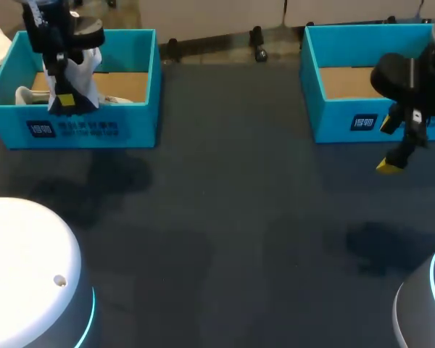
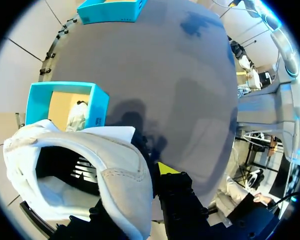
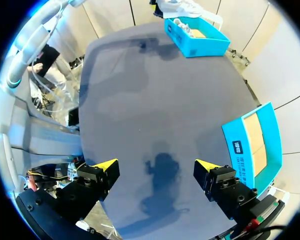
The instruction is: Take the shoe out of the shoebox, open the shoe tongue, remove and reinsert the insole, then place the shoe into the shoebox
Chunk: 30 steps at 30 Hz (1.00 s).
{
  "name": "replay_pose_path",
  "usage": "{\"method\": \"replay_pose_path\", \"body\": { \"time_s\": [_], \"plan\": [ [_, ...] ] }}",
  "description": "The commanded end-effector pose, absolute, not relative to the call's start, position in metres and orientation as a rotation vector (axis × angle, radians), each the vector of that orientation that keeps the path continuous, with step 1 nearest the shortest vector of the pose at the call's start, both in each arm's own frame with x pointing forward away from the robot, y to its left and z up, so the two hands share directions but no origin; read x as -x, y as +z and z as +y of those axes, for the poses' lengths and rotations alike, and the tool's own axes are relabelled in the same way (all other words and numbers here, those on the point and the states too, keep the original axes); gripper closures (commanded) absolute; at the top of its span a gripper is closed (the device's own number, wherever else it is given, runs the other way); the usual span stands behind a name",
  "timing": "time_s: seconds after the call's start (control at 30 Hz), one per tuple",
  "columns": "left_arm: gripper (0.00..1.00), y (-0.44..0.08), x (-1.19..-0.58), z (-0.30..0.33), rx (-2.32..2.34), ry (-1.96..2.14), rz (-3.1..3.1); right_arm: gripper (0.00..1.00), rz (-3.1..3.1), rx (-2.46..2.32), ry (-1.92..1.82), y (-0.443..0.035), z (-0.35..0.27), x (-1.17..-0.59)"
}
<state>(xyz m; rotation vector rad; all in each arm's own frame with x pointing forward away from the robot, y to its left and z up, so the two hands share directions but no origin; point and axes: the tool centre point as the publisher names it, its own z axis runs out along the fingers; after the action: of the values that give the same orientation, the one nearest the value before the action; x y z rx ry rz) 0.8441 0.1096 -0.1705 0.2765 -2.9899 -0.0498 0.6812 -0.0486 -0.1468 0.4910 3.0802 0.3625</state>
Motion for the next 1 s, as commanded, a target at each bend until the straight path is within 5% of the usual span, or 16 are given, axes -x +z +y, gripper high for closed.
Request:
{"method": "replay_pose_path", "body": {
  "time_s": [0.03, 1.0],
  "plan": [
    [1.0, -0.169, -0.845, 0.109, -0.275, -0.053, -2.99, 0.0, 3.084, -0.492, 0.358, -0.147, -0.048, -0.683],
    [1.0, -0.17, -0.882, 0.121, -0.226, -0.116, -3.018, 0.0, 3.084, -0.492, 0.358, -0.147, -0.048, -0.683]
  ]
}}
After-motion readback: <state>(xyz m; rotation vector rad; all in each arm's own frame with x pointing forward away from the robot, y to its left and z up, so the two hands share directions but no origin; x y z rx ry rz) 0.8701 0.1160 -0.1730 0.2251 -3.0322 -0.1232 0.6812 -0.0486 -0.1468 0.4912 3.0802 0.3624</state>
